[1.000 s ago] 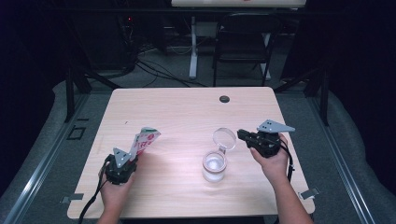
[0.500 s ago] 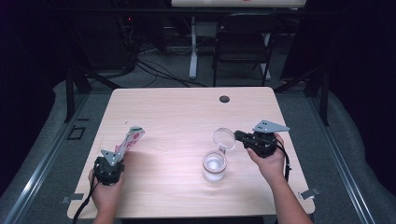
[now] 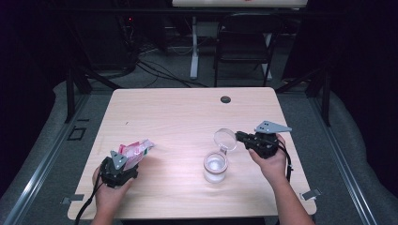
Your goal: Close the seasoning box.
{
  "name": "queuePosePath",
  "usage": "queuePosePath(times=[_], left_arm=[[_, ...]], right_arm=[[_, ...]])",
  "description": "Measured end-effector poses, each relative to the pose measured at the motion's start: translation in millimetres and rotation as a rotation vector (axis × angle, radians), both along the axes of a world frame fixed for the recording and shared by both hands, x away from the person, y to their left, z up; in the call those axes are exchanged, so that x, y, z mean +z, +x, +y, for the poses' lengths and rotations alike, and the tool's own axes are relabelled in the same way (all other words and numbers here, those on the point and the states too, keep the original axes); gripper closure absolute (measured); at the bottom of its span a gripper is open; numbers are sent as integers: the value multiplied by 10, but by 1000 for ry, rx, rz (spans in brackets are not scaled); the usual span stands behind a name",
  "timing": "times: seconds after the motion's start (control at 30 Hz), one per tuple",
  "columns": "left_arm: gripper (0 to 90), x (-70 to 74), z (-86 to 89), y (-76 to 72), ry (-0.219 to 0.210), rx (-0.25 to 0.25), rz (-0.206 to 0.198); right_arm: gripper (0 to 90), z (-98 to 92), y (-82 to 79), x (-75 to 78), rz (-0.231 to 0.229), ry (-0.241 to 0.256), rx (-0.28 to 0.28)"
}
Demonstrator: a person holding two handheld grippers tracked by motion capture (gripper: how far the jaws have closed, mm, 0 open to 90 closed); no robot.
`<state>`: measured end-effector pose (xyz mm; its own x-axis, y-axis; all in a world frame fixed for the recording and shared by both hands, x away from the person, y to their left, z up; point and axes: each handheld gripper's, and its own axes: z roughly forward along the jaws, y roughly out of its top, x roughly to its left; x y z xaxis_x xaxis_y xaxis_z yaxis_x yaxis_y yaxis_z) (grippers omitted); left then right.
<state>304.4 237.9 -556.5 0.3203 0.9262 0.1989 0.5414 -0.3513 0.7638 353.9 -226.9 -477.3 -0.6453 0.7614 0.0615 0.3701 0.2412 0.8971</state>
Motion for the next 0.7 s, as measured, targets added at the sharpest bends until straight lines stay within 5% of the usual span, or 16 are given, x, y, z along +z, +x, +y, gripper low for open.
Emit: queuePosePath(times=[0.2, 0.43, 0.7], left_arm=[[262, 98, -121, -97, -49, -52, -17], [255, 191, -393, -212, -95, -176, -54], [251, 201, -713, -251, -111, -283, -31]], right_arm=[[839, 3, -5, 9, 6, -4, 10], [830, 88, -48, 37, -6, -13, 44], [823, 206, -143, 104, -30, -18, 87]])
